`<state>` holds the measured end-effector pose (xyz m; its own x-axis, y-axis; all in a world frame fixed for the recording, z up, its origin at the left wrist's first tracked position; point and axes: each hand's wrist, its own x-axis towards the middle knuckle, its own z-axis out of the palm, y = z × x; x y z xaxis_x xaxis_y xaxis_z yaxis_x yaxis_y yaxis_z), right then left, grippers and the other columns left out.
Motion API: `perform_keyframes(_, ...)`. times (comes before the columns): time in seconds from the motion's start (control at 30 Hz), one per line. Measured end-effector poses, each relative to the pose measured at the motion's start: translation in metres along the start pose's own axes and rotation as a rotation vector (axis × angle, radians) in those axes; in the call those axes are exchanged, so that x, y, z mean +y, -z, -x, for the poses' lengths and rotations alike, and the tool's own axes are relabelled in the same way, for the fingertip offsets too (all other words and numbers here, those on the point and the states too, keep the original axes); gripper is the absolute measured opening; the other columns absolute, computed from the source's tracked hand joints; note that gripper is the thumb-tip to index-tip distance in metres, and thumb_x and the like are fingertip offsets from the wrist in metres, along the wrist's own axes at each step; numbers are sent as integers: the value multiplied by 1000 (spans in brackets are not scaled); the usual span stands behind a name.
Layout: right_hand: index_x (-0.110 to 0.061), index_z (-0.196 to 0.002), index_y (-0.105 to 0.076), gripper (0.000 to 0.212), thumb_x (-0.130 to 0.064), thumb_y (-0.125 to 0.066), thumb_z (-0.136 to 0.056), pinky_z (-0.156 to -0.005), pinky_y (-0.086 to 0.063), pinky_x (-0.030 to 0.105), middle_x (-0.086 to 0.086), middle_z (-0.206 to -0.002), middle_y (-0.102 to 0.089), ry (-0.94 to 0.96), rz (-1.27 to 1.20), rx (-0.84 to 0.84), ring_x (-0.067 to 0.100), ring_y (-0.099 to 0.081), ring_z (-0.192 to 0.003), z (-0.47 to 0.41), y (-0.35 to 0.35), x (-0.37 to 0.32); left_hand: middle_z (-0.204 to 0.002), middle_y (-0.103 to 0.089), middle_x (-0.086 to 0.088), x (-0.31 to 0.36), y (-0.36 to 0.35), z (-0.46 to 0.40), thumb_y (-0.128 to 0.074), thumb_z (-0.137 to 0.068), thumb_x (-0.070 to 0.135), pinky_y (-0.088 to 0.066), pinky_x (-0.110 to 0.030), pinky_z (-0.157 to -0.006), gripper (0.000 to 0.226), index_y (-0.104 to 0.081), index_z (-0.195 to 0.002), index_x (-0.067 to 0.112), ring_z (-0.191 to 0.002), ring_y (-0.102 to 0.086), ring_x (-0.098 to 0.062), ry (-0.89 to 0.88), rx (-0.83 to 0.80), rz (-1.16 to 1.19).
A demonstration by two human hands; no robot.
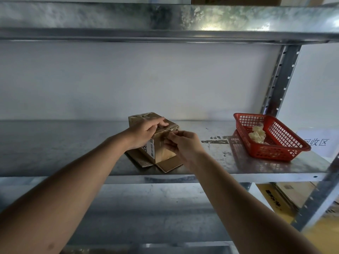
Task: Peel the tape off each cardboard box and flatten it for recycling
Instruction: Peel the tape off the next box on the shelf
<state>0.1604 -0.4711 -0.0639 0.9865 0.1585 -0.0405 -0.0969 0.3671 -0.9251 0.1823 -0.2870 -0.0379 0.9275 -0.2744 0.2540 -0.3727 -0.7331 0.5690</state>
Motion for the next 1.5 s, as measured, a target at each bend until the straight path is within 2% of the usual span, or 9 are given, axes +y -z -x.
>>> perform_keyframes(0.2, 4, -100, -65, 9, 1, -72, -94, -62, -62, 30, 21, -88, -74, 29, 67, 6, 21, -76, -68, 6, 13, -11, -145, -44, 24, 0, -2, -2, -34, -112, 13, -20, -19, -119, 43, -61, -142, 28, -144, -29, 4, -6, -8, 20)
perform_keyframes(0.37, -21, -90, -68, 9, -17, -77, -87, -73, -64, 48, -2, -74, -77, 396, 667, 288, 17, -75, -62, -1, 29, -13, -145, -46, 23, 0, -1, -4, -36, -112, 10, -23, -26, -125, 42, -62, -141, 24, -144, -32, 1, 0, -17, 86)
perform_keyframes(0.53, -32, -136, -66, 47, -13, -74, -93, -88, -61, 40, 0, -131, -64, 687, 1083, 142, 14, -71, -90, -11, 39, -17, -148, -50, 16, 0, 0, -6, -39, -110, 3, -25, -16, -118, 42, -68, -130, 27, -144, -37, -3, 6, -20, 161)
perform_keyframes(0.6, -31, -138, -66, 47, -13, -73, -95, -91, -59, 40, 1, -131, -69, 726, 1189, 54, 20, -70, -104, -16, 38, -18, -153, -48, 15, 1, 3, -7, -41, -109, 2, -31, -5, -106, 43, -71, -124, 29, -141, -38, 0, 13, -56, 204)
perform_keyframes(0.7, -26, -125, -76, 41, -5, -72, -90, -80, -57, 32, -4, -97, -81, 796, 1159, 47, 19, -74, -90, -22, 39, -14, -155, -48, 15, 0, 9, -5, -43, -107, -1, -37, -8, -105, 44, -72, -120, 30, -142, -41, -2, 20, -88, 283)
perform_keyframes(0.87, -12, -112, -80, 31, 1, -77, -85, -88, -63, 41, 1, -90, -81, 629, 833, 43, 12, -78, -84, -29, 48, -8, -152, -49, 19, -3, 11, -5, -40, -105, -4, -33, -27, -114, 64, -72, -122, 49, -134, -48, -6, 23, -98, 283)
perform_keyframes(1.03, -26, -92, -82, 37, 9, -72, -89, -71, -66, 34, -4, -83, -80, 517, 602, -39, 15, -79, -81, -28, 56, -12, -150, -50, 21, -2, 10, -9, -39, -98, -12, -21, -27, -124, 82, -73, -108, 61, -145, -36, 1, -15, -117, 259)
perform_keyframes(1.33, -9, -104, -82, 21, 3, -68, -93, -68, -62, 44, 6, -89, -79, 1056, 1097, 63, 23, -75, -77, -19, 54, -14, -150, -53, 17, -1, 10, -11, -40, -99, -13, -23, -27, -124, 70, -74, -115, 47, -144, -39, -1, 3, -102, 272)
perform_keyframes(1.5, -10, -116, -75, 23, -9, -55, -104, -64, -58, 46, 7, -103, -74, 1091, 1411, 64, 33, -71, -82, -12, 55, -23, -153, -48, 20, 0, 8, -9, -37, -107, -4, -21, -29, -126, 63, -69, -118, 49, -146, -37, -3, 0, -108, 207)
